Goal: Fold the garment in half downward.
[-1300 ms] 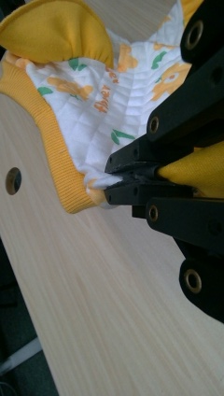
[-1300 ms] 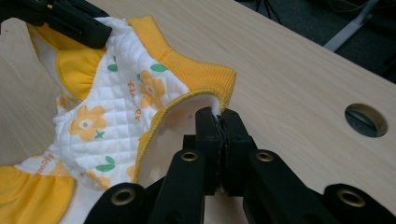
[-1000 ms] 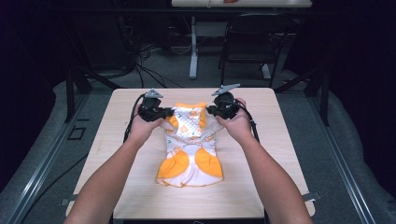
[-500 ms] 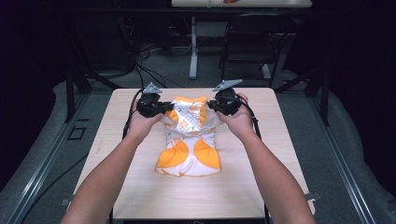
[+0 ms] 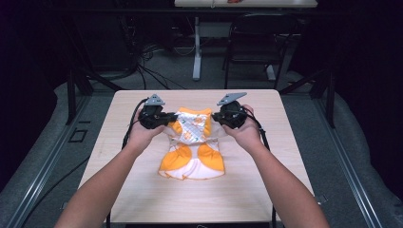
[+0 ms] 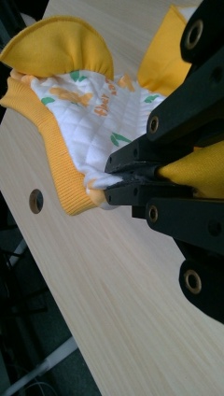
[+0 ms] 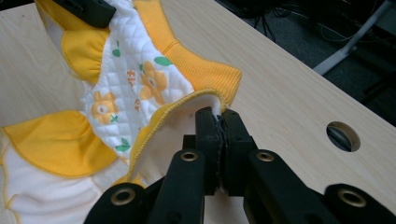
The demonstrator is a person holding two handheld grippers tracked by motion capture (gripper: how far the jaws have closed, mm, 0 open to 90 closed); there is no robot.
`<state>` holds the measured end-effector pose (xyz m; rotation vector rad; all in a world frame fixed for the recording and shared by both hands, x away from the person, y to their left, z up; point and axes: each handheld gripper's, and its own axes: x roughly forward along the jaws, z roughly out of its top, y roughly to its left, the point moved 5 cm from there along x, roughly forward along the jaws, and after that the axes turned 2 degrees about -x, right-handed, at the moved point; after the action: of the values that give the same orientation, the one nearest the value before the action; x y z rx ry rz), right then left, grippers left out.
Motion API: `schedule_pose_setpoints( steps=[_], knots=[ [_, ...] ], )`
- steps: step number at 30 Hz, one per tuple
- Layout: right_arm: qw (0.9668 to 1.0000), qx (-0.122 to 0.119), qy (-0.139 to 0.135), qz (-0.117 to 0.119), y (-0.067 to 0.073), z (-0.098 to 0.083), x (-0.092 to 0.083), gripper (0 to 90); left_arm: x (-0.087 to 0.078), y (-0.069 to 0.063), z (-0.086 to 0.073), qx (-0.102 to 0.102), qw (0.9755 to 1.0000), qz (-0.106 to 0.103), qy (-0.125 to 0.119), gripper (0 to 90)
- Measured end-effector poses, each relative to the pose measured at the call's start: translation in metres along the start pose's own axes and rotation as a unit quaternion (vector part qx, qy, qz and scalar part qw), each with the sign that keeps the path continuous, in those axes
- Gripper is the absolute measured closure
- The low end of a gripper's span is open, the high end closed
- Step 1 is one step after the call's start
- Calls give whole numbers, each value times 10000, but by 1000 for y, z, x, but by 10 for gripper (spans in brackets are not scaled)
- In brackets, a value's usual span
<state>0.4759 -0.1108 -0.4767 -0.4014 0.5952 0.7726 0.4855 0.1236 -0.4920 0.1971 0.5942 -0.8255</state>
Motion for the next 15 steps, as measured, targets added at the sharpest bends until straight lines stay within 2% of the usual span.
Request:
schedule_pose_setpoints(
  steps=[7,10,15],
  knots=[
    [9998,-168,113,93,13,-12,-1,871,2,-5,-15,117,9999,-45,111,839],
    [9996,-228,150,113,18,-17,1,871,5,-7,-26,186,9996,-37,222,838],
    [9992,-287,225,149,26,-24,6,871,8,-8,-38,158,9994,-51,299,837]
  ],
)
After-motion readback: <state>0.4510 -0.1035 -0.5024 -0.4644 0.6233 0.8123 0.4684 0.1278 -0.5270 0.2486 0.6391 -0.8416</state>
